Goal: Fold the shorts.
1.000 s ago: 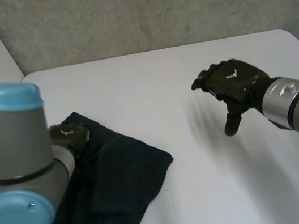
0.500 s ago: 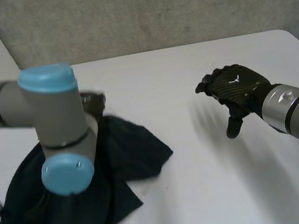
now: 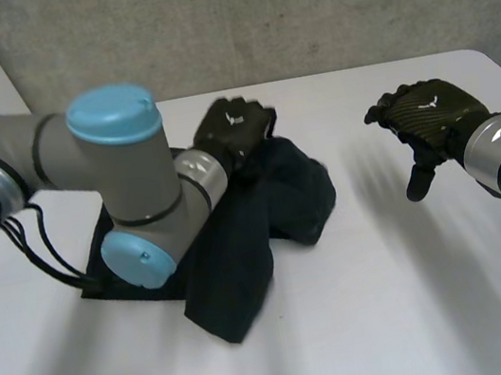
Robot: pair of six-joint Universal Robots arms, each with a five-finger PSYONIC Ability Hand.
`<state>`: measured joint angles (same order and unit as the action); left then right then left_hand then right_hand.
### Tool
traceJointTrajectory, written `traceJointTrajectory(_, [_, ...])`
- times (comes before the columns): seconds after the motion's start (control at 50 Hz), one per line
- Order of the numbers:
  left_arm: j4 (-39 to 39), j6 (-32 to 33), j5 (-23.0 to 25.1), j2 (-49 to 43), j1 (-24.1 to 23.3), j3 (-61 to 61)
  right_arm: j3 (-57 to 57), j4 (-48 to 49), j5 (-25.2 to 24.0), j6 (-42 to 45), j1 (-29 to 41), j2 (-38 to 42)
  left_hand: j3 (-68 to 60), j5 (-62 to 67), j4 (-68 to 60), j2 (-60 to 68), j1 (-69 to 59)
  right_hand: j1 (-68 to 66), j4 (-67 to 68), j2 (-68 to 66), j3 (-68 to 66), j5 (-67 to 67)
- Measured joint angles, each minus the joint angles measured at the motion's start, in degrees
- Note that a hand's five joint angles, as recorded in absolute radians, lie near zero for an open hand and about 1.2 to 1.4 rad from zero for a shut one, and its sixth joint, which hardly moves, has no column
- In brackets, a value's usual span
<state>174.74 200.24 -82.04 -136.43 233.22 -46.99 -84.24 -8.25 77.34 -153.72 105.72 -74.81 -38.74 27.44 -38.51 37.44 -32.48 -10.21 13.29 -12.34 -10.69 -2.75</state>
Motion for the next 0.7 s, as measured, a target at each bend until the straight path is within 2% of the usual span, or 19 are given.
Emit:
traceJointTrajectory(0.02, [-0.4, 1.4, -0.4, -0.5, -0.1, -0.5, -0.2, 0.0, -0.1, 0.0, 0.1, 0.2, 13.6, -12.3, 12.8, -12.6, 13.3, 0.0, 0.0, 0.0, 0.0, 0.0])
traceJointTrajectory(0.06, [-1.0, 3.5, -1.3, -0.8, -0.2, -1.2, -0.5, 0.2, -0.3, 0.0, 0.2, 0.6, 23.1, -21.5, 23.6, -22.5, 20.5, 0.0, 0.0, 0.0, 0.0, 0.0])
traceJointTrajectory(0.14, [-1.9, 5.8, -4.9, 0.1, -0.4, -2.8, -1.2, 1.2, -0.5, 0.0, 0.3, 2.2, 26.5, -24.8, 26.6, -25.7, 21.0, 0.0, 0.0, 0.0, 0.0, 0.0])
traceJointTrajectory(0.2, [-2.3, 5.0, -10.8, 3.8, -0.5, -4.9, -1.5, 2.8, -0.6, 0.0, 0.4, 4.7, 26.5, -24.8, 26.6, -25.8, 21.0, 0.0, 0.0, 0.0, 0.0, 0.0])
traceJointTrajectory(0.22, [-2.4, 3.9, -13.9, 6.1, -0.6, -6.2, -1.6, 3.5, -0.7, 0.0, 0.4, 6.0, 26.5, -24.8, 26.6, -25.8, 21.0, 0.0, 0.0, 0.0, 0.0, 0.0])
traceJointTrajectory(0.24, [-2.4, 3.9, -13.9, 6.1, -0.6, -6.2, -1.6, 3.5, -0.7, 0.0, 0.4, 6.0, 26.5, -24.8, 26.6, -25.8, 21.0, 0.0, 0.0, 0.0, 0.0, 0.0])
traceJointTrajectory(0.3, [-2.6, -0.6, -21.4, 13.5, -0.8, -11.5, -1.7, 4.8, -1.7, 0.0, 0.5, 9.3, 26.5, -24.8, 26.6, -25.8, 21.0, 0.0, 0.0, 0.0, 0.0, 0.0])
traceJointTrajectory(0.34, [-2.7, -3.4, -23.9, 17.4, -1.0, -15.2, -1.8, 5.1, -3.0, -0.1, 0.6, 10.5, 26.5, -24.8, 26.6, -25.8, 21.0, 0.0, 0.0, 0.0, 0.0, 0.0])
traceJointTrajectory(0.42, [-2.8, -8.9, -26.2, 24.3, -1.5, -23.7, -1.8, 6.2, -6.5, -1.4, 0.7, 12.6, 26.5, -24.8, 26.6, -25.8, 21.0, 0.0, 0.0, 0.0, 0.0, 0.0])
traceJointTrajectory(0.52, [-3.0, -15.2, -26.5, 29.6, -1.8, -33.6, -1.5, 10.3, -8.9, -5.9, 1.8, 15.1, 26.5, -24.8, 26.6, -25.8, 21.0, 0.0, 0.0, 0.0, 0.0, 0.0])
traceJointTrajectory(0.7, [-5.3, -25.6, -27.1, 31.0, -1.7, -43.6, 1.9, 17.2, -7.8, -10.3, 6.4, 21.2, 26.5, -24.8, 26.6, -25.8, 21.0, -0.2, 0.1, -0.3, -2.1, -0.7])
